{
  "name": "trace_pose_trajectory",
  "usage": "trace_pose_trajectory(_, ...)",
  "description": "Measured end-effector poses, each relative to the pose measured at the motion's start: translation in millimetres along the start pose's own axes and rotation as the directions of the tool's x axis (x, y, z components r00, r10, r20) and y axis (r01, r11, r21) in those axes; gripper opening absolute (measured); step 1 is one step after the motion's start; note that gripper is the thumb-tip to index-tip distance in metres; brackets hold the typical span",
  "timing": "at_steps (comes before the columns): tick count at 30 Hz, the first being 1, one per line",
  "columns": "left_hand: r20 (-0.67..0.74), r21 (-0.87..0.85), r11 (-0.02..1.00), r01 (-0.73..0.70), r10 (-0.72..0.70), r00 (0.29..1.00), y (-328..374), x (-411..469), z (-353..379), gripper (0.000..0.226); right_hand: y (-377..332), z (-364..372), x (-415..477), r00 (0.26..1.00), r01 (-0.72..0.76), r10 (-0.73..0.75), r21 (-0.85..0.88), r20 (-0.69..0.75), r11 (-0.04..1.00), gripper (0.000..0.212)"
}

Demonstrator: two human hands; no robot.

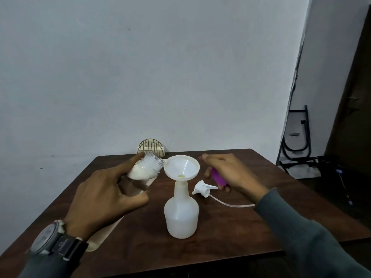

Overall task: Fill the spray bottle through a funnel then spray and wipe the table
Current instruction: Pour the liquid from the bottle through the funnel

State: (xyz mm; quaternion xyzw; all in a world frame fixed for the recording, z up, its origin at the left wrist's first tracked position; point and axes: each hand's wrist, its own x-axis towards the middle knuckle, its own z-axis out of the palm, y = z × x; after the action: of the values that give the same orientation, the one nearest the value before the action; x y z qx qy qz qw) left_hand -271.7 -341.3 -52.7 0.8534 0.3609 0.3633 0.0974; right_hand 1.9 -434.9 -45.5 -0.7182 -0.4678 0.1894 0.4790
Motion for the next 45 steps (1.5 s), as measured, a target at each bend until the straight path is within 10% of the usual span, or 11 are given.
trace_pose_trajectory(15, 0.084, 0.209, 0.976, -0.055, 0.038, 0.996, 9.9, 26.3, -0.1, 0.082, 20.8, 17.3, 1.1, 0.971, 0.092, -0.153, 0.307, 0.182, 0.947, 0.041)
trace_pose_trajectory(45, 0.270, 0.353, 0.926, -0.132, 0.034, 0.962, 24.5, 50.7, -23.0, 0.059, 23.0, 18.1, 6.1, 0.969, 0.098, -0.169, 0.347, 0.180, 0.933, 0.039)
